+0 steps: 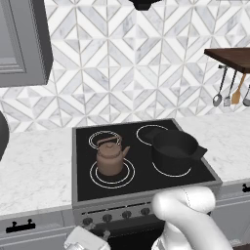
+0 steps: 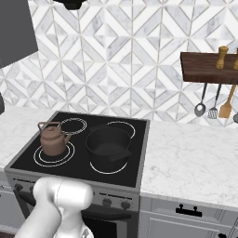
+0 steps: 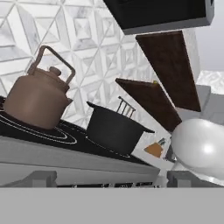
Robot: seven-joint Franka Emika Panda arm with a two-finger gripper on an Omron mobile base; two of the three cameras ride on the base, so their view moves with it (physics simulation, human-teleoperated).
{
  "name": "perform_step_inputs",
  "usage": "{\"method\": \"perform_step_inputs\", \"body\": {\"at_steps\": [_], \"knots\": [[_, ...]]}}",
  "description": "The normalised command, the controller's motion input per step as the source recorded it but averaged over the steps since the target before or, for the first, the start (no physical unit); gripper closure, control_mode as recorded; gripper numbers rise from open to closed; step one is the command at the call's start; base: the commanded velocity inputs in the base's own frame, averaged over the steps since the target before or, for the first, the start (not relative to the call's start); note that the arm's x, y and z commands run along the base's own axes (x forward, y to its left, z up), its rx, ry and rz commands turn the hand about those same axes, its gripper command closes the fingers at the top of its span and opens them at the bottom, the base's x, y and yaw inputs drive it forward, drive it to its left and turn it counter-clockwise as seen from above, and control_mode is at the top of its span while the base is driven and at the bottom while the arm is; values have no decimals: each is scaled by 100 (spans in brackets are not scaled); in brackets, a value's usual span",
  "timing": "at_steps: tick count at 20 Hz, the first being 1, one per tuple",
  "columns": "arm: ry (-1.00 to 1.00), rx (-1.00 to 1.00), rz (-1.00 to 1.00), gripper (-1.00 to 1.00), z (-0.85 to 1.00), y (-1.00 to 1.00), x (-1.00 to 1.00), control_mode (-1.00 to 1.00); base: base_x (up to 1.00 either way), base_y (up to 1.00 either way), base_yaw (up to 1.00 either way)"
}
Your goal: Pick the kettle from the counter and place it on a stove burner. Then turn the burner on.
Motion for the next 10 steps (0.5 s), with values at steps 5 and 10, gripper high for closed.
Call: {"method": "perform_step_inputs", "body": {"at_steps": [5, 10], "knots": [[-8, 0, 37, -100, -39, -5, 14, -100, 0, 0, 0], [1, 1, 37, -100, -37, 39, 2, -100, 0, 0, 0]]}}
